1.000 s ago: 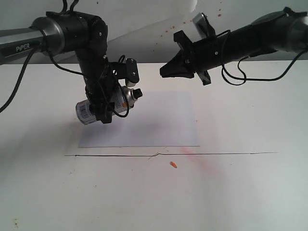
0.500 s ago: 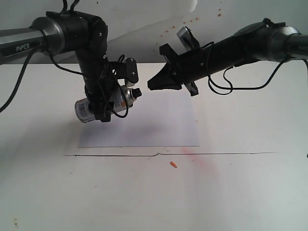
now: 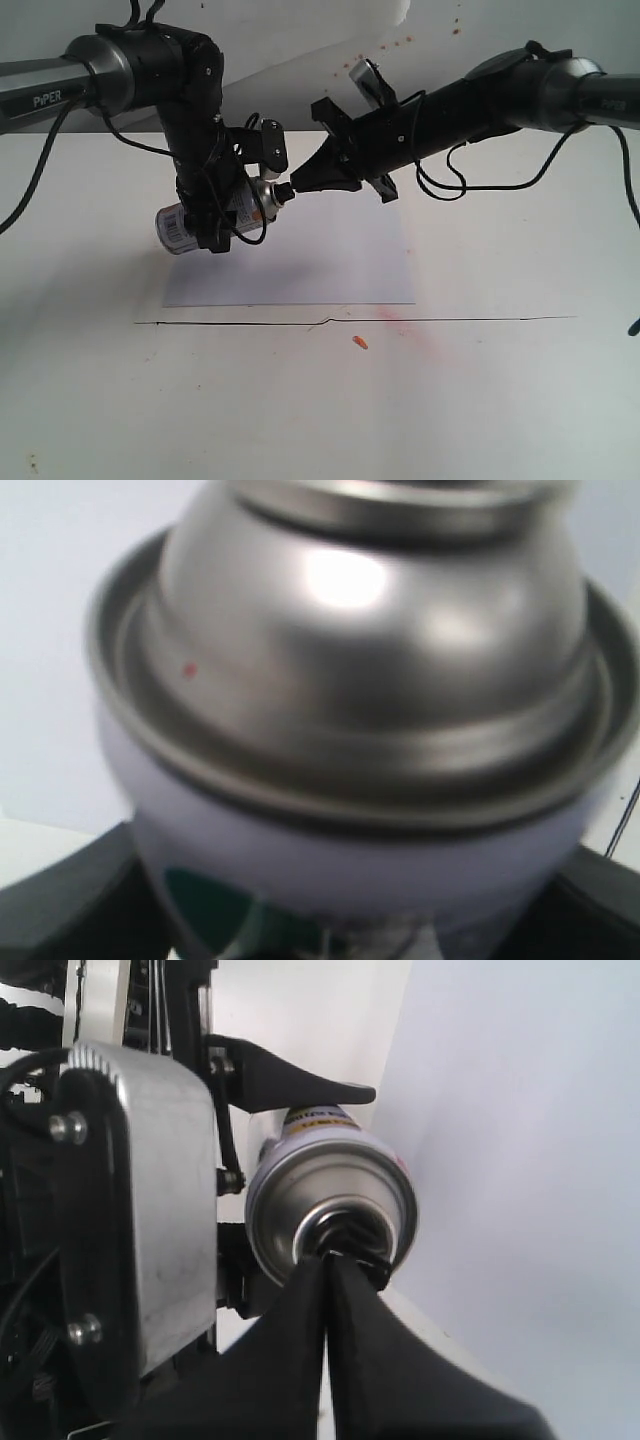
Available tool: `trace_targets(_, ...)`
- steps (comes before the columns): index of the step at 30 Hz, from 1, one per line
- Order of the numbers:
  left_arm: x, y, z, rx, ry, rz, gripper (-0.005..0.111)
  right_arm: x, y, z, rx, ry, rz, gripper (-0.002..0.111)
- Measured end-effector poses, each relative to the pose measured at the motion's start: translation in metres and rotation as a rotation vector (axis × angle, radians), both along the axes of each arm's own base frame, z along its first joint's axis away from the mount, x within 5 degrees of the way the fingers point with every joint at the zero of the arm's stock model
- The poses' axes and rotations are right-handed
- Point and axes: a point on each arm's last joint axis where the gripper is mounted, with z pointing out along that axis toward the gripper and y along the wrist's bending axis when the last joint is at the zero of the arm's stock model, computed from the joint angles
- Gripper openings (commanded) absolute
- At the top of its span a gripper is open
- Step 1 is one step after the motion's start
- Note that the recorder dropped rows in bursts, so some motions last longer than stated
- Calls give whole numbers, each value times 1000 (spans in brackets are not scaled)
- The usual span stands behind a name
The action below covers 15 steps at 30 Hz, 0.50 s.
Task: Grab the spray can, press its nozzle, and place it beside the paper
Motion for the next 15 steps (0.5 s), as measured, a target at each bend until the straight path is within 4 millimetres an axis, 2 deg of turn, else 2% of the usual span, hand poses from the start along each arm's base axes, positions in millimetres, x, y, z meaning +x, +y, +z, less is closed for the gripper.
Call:
trace_targets(11, 0, 0, 0, 3, -2, -1, 0, 2, 1, -24, -9, 44, -5, 0)
trace_targets(15, 0, 1, 0, 9, -5, -4, 0, 3, 2, -22, 26, 36, -1, 0)
